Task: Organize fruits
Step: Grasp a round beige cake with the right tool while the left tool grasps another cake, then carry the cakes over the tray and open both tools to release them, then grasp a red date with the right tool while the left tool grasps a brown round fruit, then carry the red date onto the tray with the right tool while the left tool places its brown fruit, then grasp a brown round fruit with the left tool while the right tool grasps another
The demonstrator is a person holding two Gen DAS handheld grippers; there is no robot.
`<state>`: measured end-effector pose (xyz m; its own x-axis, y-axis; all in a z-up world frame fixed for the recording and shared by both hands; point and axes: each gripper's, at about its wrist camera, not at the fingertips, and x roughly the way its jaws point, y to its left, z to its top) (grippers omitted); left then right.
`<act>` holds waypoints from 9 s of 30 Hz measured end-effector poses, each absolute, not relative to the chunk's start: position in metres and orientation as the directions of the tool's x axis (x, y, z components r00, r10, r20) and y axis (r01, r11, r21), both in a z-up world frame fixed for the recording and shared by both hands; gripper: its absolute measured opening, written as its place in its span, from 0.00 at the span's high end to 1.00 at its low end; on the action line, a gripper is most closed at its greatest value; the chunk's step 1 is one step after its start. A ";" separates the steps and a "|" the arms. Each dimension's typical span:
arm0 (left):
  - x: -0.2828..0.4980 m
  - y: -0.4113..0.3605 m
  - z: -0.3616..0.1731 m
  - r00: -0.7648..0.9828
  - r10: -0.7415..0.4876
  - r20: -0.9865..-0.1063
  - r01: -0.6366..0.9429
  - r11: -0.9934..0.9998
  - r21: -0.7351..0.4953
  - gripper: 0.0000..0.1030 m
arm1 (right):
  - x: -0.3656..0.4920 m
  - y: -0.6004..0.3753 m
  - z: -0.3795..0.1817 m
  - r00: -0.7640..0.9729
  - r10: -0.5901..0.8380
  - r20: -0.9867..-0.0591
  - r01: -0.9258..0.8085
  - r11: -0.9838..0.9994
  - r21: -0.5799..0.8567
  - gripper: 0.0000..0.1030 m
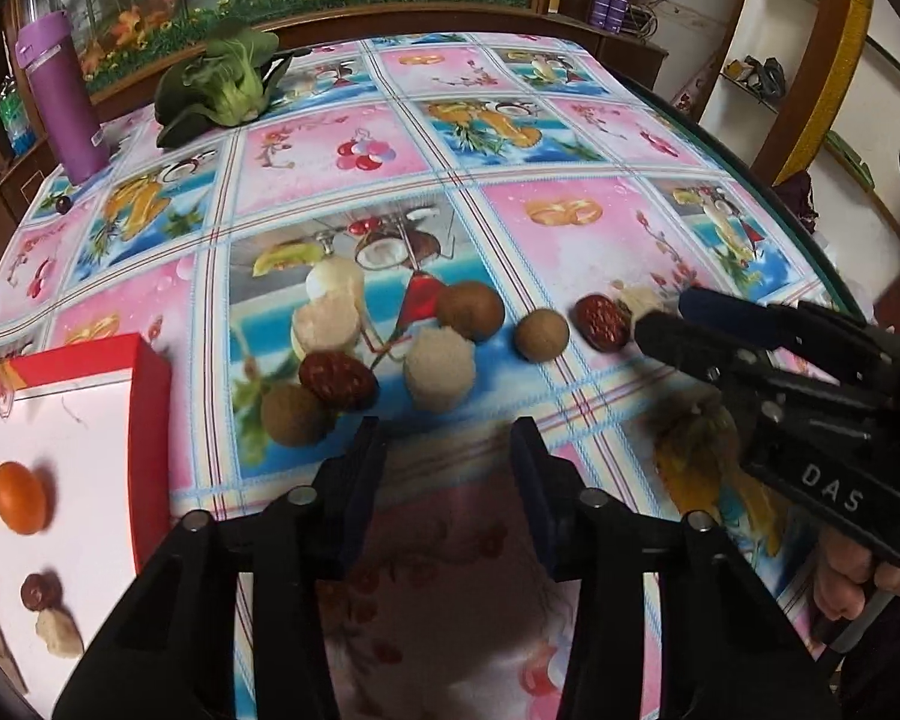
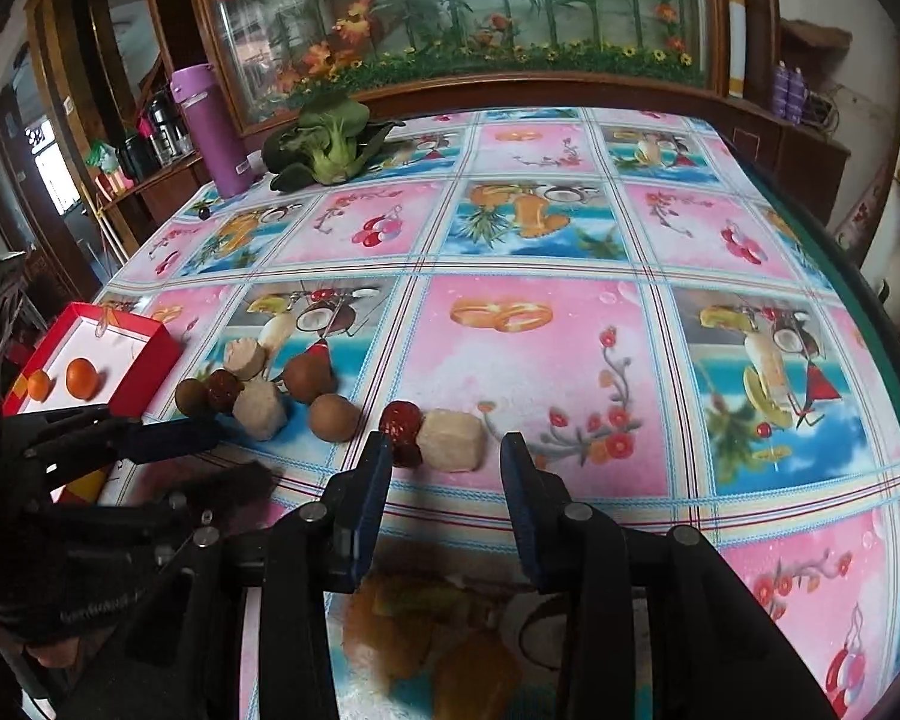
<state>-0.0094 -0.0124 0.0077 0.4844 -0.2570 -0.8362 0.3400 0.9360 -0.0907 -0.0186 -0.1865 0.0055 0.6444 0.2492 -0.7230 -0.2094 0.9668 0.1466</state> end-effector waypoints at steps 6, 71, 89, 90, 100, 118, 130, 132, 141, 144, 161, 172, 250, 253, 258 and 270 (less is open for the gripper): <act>0.004 -0.018 0.008 0.484 -0.260 -0.836 0.334 0.937 -0.098 0.60 | -0.009 -0.188 -0.005 0.605 0.231 -0.762 -0.180 0.972 0.152 0.70; -0.107 0.206 0.017 0.572 0.089 -0.815 -0.199 0.979 -0.033 0.72 | -0.057 0.065 0.000 0.446 0.487 -0.751 -0.563 0.805 0.188 0.79; -0.120 0.158 0.063 0.679 0.086 -0.729 -0.128 0.992 -0.002 0.39 | -0.052 -0.055 0.038 0.600 0.510 -0.616 -0.476 0.847 0.238 0.74; -0.120 0.150 0.063 0.679 0.069 -0.731 -0.103 0.995 -0.002 0.39 | -0.049 -0.071 0.039 0.616 0.491 -0.617 -0.448 0.862 0.239 0.74; -0.101 0.069 0.059 0.632 -0.084 -0.770 0.094 0.995 -0.030 0.38 | -0.025 -0.170 0.016 0.659 0.299 -0.690 -0.227 0.954 0.196 0.73; -0.073 0.013 0.045 0.571 -0.112 -0.813 0.167 0.986 -0.018 0.38 | 0.006 -0.163 -0.006 0.611 0.242 -0.753 -0.213 0.967 0.138 0.83; -0.019 -0.037 0.030 0.519 -0.177 -0.836 0.167 0.980 -0.104 0.38 | 0.016 -0.215 -0.004 0.600 0.203 -0.774 -0.041 0.974 0.223 0.83; -0.009 -0.046 0.025 0.523 -0.168 -0.835 0.150 0.983 -0.103 0.38 | 0.016 -0.217 -0.004 0.596 0.210 -0.775 -0.040 0.972 0.233 0.83; 0.016 -0.051 0.007 0.522 -0.124 -0.844 0.080 0.992 -0.096 0.47 | 0.016 -0.220 -0.004 0.590 0.222 -0.776 -0.032 0.967 0.253 0.82; 0.018 -0.053 0.007 0.528 -0.134 -0.839 0.096 0.991 -0.098 0.62 | 0.017 -0.220 -0.004 0.591 0.223 -0.775 -0.034 0.967 0.253 0.82; -0.049 -0.010 0.037 0.605 -0.121 -0.787 0.119 0.991 -0.061 0.78 | 0.011 -0.208 -0.004 0.623 0.192 -0.758 -0.063 0.979 0.196 0.83; -0.126 0.088 0.065 0.711 0.052 -0.702 -0.031 0.999 0.042 0.77 | -0.052 -0.118 0.030 0.610 0.495 -0.619 -0.329 0.868 0.371 0.83; -0.037 0.044 0.038 0.591 -0.042 -0.806 0.078 0.997 0.006 0.35 | 0.010 -0.122 0.007 0.635 0.310 -0.708 -0.239 0.950 0.201 0.67; -0.025 0.040 0.030 0.568 -0.055 -0.821 0.092 0.996 -0.003 0.35 | 0.014 -0.119 0.003 0.638 0.292 -0.712 -0.240 0.954 0.177 0.67; -0.009 0.032 0.017 0.548 -0.050 -0.835 0.125 0.992 0.022 0.36 | 0.022 -0.122 -0.006 0.610 0.288 -0.739 -0.227 0.956 0.185 0.70; 0.010 0.023 0.007 0.515 -0.111 -0.850 0.197 0.980 -0.009 0.61 | 0.021 -0.131 -0.005 0.600 0.292 -0.745 -0.219 0.955 0.197 0.75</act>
